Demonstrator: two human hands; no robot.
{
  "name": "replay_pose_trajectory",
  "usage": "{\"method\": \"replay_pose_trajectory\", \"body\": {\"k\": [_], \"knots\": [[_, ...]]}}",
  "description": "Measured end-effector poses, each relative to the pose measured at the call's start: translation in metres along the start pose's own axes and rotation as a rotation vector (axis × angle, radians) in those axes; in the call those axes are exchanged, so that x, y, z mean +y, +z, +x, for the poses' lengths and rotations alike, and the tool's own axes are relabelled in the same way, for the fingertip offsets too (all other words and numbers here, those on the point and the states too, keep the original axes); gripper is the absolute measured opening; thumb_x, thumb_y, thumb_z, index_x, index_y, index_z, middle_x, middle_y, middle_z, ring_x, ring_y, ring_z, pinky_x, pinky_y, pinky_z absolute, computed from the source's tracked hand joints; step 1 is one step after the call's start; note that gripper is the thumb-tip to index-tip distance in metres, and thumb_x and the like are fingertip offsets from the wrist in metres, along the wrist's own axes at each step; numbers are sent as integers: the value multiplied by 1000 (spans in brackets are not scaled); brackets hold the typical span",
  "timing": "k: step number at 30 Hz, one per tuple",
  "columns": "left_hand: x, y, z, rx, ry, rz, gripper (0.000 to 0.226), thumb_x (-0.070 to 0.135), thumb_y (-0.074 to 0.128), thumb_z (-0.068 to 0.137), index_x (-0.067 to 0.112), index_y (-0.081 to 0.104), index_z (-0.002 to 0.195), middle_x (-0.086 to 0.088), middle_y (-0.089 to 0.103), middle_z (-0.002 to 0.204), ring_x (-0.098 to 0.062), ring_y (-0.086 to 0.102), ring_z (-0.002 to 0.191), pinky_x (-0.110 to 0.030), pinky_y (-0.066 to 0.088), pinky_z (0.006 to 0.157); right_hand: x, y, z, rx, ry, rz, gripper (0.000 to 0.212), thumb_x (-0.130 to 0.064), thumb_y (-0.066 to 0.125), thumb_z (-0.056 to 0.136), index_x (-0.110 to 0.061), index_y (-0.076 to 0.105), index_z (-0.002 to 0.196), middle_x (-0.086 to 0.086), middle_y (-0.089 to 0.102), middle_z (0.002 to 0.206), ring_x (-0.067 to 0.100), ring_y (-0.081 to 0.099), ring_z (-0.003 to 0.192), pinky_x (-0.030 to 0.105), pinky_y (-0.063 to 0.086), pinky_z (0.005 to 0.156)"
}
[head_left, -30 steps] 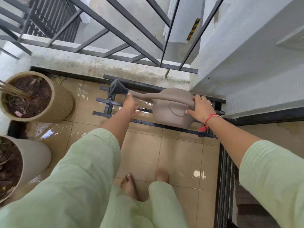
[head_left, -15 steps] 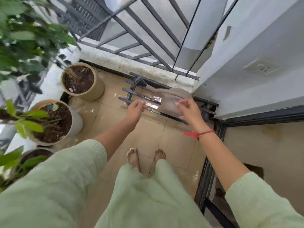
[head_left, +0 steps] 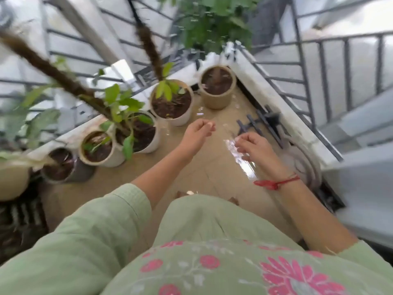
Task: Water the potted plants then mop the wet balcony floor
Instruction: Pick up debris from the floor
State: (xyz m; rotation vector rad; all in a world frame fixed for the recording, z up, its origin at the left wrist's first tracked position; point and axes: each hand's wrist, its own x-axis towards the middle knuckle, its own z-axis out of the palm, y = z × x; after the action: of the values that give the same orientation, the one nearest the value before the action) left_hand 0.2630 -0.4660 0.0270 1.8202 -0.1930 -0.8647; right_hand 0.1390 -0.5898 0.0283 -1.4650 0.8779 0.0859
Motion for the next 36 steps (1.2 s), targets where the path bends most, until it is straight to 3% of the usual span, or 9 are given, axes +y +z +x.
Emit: {"method": "replay_pose_trajectory", "body": {"k": [4, 8, 11, 15, 18, 22, 26, 32, 36], "knots": [[-20, -71, -40, 201, -17, -71, 12, 9, 44, 99, 8, 55, 102, 0, 58, 88, -2, 53, 75, -1, 39, 52, -30, 65, 5, -228, -45, -137, 11, -25, 59, 90, -23, 57, 79, -3, 59, 83, 9, 54, 78, 26, 42, 71], [-55, -143, -83, 439, -71, -143, 20, 13, 46, 98, 19, 59, 85, 3, 61, 87, -7, 57, 80, -12, 41, 59, -54, 146, -3, -415, -135, -293, 12, -27, 59, 90, -23, 59, 78, -2, 59, 82, 12, 53, 77, 25, 41, 65], [-78, -194, -126, 645, -94, -254, 18, 9, 46, 97, 14, 60, 87, 5, 60, 81, 5, 59, 66, -9, 42, 55, -68, 212, -23, -570, -200, -392, 14, -25, 60, 89, -23, 59, 76, -1, 59, 81, 14, 53, 77, 27, 42, 64], [-117, -242, -197, 913, -128, -417, 28, 4, 44, 98, 18, 55, 76, 1, 57, 76, -6, 53, 63, -4, 34, 41, -69, 296, -60, -830, -267, -517, 12, -24, 59, 91, -23, 58, 78, -5, 57, 77, 9, 51, 70, 26, 43, 66], [-146, -259, -250, 1078, -152, -545, 29, 2, 41, 99, 16, 52, 77, -1, 54, 75, 7, 57, 49, -3, 36, 42, -63, 343, -83, -990, -287, -577, 15, -19, 58, 91, -22, 57, 76, -6, 57, 75, 7, 50, 67, 23, 41, 62], [-183, -260, -318, 1320, -222, -691, 17, 7, 42, 99, 9, 58, 98, 0, 58, 83, 0, 54, 70, 0, 40, 50, -52, 395, -116, -1224, -301, -694, 8, -20, 57, 92, -19, 56, 84, -2, 58, 81, 11, 52, 74, 24, 40, 64], [-208, -242, -372, 1543, -301, -787, 28, 11, 42, 100, -5, 57, 118, -5, 61, 96, -2, 54, 75, 1, 41, 53, -37, 446, -155, -1417, -313, -844, 9, -22, 56, 92, -19, 54, 84, 1, 58, 87, 13, 53, 80, 23, 40, 64], [-217, -233, -422, 1791, -323, -1000, 21, 17, 43, 100, 12, 60, 111, -4, 63, 108, -15, 59, 97, -16, 45, 75, -25, 519, -212, -1665, -331, -1008, 6, -28, 57, 92, -23, 59, 89, -4, 63, 91, 14, 59, 89, 30, 47, 79], [-225, -256, -440, 1898, -354, -1018, 18, 21, 44, 100, 17, 61, 105, -1, 64, 110, -16, 59, 104, -30, 46, 92, -31, 563, -226, -1787, -334, -1060, 8, -27, 57, 92, -21, 62, 94, -3, 65, 93, 13, 60, 90, 30, 48, 79]]}}
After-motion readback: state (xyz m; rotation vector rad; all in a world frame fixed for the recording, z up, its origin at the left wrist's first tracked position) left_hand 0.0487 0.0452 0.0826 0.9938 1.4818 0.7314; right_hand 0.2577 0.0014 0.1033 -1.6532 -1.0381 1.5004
